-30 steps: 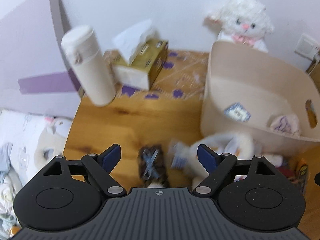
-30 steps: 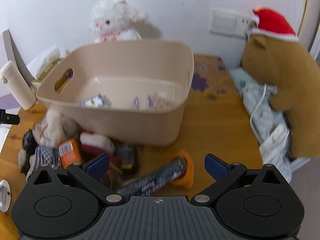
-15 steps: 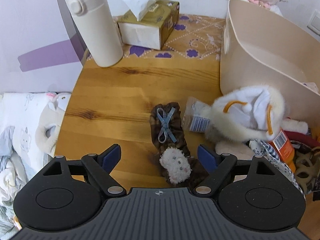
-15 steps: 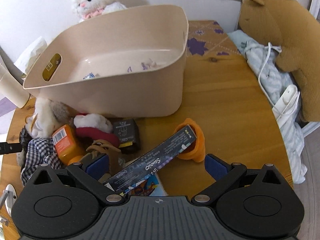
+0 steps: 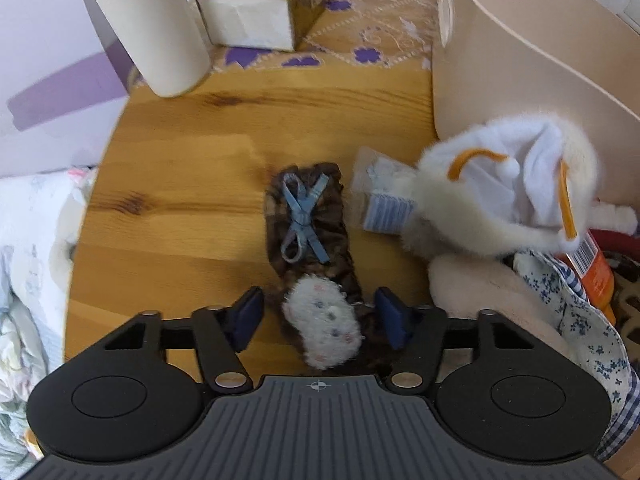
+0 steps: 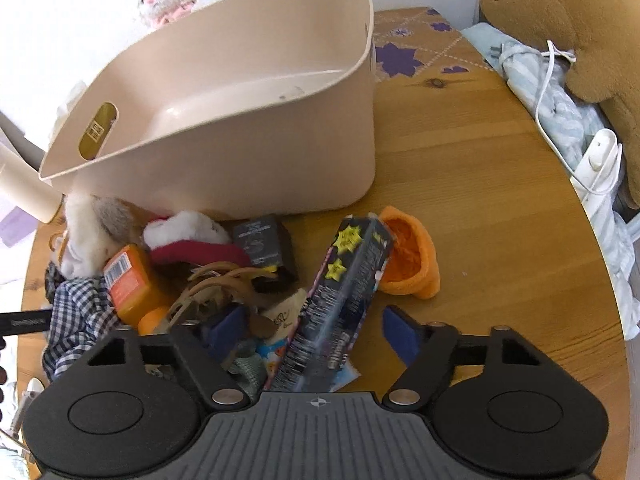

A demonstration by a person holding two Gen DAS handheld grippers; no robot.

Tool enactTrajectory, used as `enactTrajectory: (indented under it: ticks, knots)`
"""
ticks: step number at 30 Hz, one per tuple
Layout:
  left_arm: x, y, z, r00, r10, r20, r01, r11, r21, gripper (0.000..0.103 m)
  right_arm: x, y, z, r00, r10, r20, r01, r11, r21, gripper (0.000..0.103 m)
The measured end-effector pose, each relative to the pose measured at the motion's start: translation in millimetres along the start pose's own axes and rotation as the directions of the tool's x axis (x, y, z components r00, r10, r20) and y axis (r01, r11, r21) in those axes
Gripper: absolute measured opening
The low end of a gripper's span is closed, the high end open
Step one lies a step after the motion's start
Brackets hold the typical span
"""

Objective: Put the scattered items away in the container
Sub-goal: 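Grasp the brown plush with bow using the left gripper while the right grasps the dark snack box, then carry the brown plush and snack box into the basket and release both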

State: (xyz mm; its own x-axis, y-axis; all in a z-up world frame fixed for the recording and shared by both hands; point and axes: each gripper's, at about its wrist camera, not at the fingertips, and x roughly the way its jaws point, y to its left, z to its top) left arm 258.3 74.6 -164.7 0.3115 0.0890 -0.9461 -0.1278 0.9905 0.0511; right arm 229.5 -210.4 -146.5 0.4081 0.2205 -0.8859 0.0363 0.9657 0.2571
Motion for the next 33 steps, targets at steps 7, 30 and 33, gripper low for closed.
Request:
enactTrajectory:
  ticks: [7,30,33]
  knots:
    - [0,2,0,0.999,-0.03,0.015,0.03,0.999,-0.024,0.045,-5,0,1,0.999,0.037,0.018,-0.037,0.999,0.017,0.024]
    - [-15,12,-24,0.999,-0.029,0.04,0.03,0.999,-0.024,0.032,-19,-5,-22,0.998,0.057,0.036,-0.056,0.998,-0.03,0.022]
    - [-23,13,-29,0.998,-0.039,0.056,0.04,0.999,-0.025,0.032,-30,-5,-24,0.996,0.065,0.055,-0.062,0.997,-0.048,0.022]
